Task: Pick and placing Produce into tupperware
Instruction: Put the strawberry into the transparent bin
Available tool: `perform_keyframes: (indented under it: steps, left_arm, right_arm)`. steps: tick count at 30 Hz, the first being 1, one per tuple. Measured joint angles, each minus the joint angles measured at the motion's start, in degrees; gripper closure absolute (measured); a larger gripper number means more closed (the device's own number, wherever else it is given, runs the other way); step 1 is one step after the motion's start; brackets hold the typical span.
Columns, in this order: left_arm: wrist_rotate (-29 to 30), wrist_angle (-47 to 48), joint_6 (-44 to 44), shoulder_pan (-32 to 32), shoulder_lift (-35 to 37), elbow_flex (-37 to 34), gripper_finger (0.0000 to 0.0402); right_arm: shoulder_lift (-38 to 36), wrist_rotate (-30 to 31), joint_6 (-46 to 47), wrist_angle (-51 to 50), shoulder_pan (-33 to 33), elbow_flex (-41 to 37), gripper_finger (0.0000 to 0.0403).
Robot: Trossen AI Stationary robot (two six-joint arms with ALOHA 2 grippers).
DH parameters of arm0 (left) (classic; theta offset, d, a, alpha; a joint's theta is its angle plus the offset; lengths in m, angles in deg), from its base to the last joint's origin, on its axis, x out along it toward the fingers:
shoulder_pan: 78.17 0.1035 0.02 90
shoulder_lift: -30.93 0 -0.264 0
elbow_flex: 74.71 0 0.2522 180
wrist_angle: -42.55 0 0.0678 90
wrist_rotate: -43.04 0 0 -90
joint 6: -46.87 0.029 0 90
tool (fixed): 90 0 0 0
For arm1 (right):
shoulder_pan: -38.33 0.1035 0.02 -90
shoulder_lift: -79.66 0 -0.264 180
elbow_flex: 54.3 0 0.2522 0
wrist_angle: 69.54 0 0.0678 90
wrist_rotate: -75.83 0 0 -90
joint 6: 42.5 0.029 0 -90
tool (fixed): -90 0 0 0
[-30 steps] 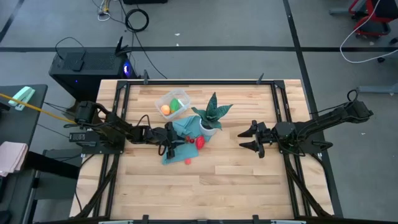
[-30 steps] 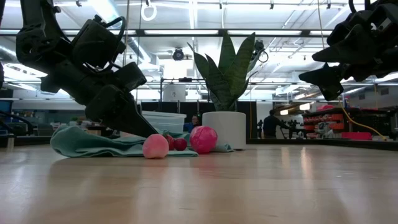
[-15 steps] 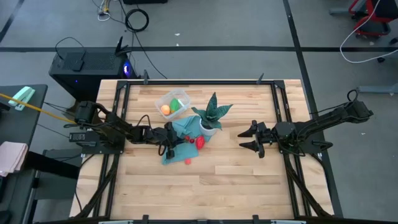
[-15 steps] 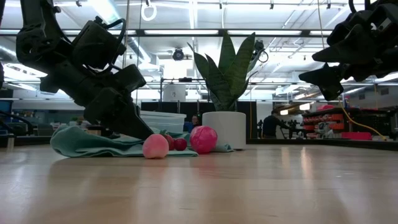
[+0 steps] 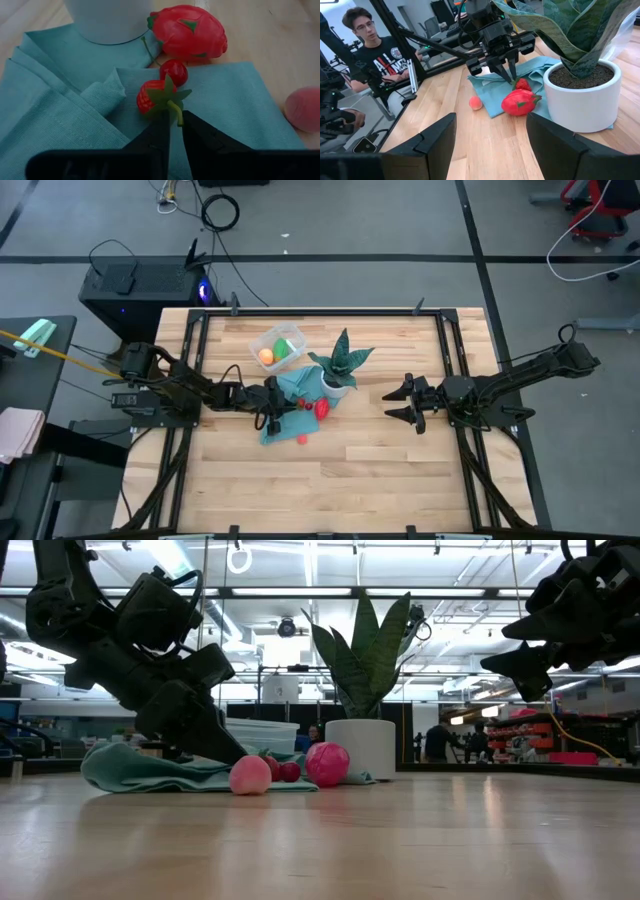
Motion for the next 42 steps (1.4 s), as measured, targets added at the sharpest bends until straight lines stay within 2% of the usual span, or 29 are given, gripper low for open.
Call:
perform_keyframes:
  steps: [5,13,20,23,30,34,38,42]
  left_arm:
    - [0.0,-0.01,-0.01,0.0,0.0,0.0,0.0336]
    - [0.02,-0.05,-0.01,0.0,0.0,0.0,0.0389]
    - [0.02,-1.02,-0.01,0.0,0.0,0.0,0.0377]
    - [0.02,-2.51,0.05,0.0,0.23,0.0,0.0389]
    - [0.02,0.13,0.11,-0.04,4.23,0.02,0.038]
    - [0.0,3.11,0.43,-0.03,7.72,0.02,0.0392]
    - [0.03,4.83,2.23,-0.03,11.91,0.02,0.0387]
    - [2.29,7.17,4.37,0.6,16.11,0.02,0.0382]
  right_arm:
    - [0.0,-0.01,0.0,0.0,0.01,0.0,0.0157]
    - [-0.01,-0.02,0.0,-0.02,0.0,0.0,0.0157]
    - [-0.01,-0.01,0.0,-0.01,0.01,0.0,0.0157]
    - [-0.02,0.0,0.0,-0.01,0.02,0.0,0.0157]
    - [0.0,0.0,0.0,0.0,0.02,0.0,0.0157]
    - [-0.02,0.15,0.03,0.0,0.01,0.0,0.0157]
    - [-0.02,0.15,0.04,0.0,0.02,0.0,0.0157]
    - [0.0,0.17,0.06,0.0,0.02,0.0,0.0157]
